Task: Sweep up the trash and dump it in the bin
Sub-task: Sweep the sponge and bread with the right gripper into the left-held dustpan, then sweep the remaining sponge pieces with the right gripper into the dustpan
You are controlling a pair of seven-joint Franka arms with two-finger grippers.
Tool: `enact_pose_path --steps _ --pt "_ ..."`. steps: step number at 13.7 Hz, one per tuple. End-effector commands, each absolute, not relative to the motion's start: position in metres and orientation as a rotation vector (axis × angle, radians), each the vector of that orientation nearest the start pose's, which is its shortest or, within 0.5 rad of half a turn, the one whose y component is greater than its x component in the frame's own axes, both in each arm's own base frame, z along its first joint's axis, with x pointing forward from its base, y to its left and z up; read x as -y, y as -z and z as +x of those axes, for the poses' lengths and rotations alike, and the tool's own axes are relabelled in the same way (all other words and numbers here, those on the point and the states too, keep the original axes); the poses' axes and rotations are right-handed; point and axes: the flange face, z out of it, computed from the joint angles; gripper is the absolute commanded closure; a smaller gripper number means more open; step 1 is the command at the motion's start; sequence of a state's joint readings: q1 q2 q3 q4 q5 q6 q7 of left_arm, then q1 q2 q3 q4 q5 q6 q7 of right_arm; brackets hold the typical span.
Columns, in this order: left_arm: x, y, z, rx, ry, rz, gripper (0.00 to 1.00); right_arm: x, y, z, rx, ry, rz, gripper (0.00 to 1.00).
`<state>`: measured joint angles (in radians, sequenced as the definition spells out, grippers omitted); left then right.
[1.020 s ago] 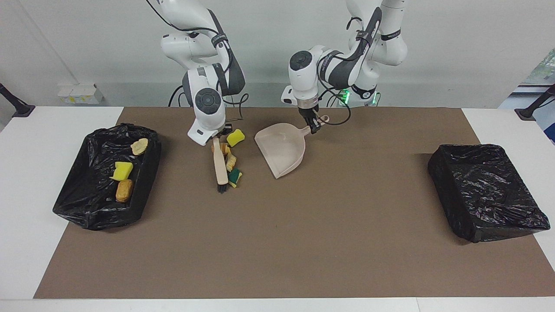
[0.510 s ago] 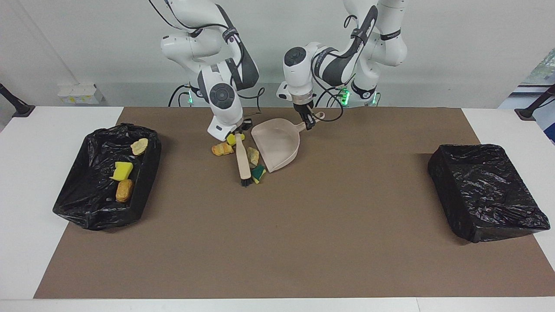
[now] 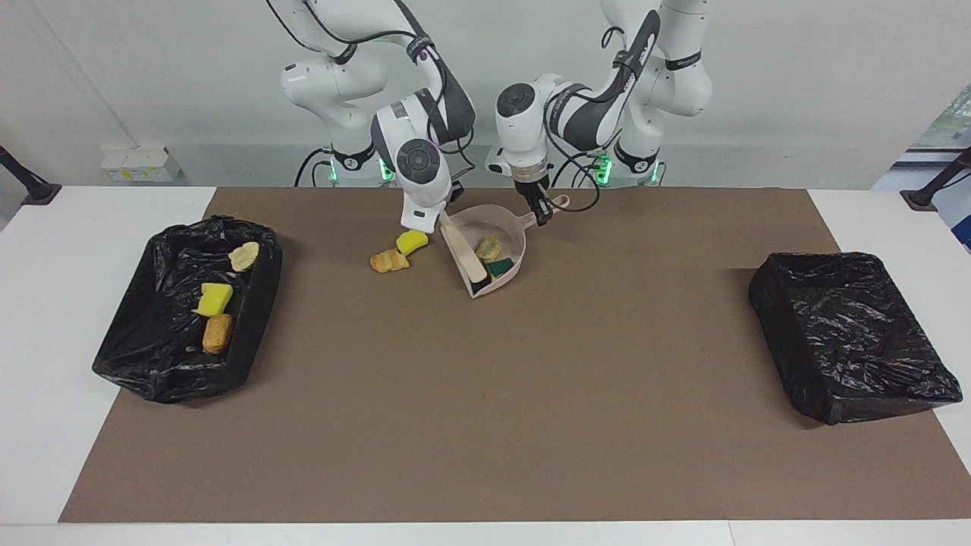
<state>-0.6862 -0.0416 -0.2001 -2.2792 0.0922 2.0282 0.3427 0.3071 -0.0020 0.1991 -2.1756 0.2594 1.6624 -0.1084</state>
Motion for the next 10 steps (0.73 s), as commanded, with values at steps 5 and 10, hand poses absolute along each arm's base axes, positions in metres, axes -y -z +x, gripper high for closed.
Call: enact_pose_path --steps 5,10 --pt "0.360 -0.357 0.310 -1.802 -0.282 -2.398 1.00 -0.151 -0.411 0.418 0.466 -0.878 -2.801 1.00" --pt "0.363 -0.357 0.306 -1.809 -0.285 -2.389 1.00 -0.086 -0.375 0.377 0.195 -0.770 -2.973 1.00"
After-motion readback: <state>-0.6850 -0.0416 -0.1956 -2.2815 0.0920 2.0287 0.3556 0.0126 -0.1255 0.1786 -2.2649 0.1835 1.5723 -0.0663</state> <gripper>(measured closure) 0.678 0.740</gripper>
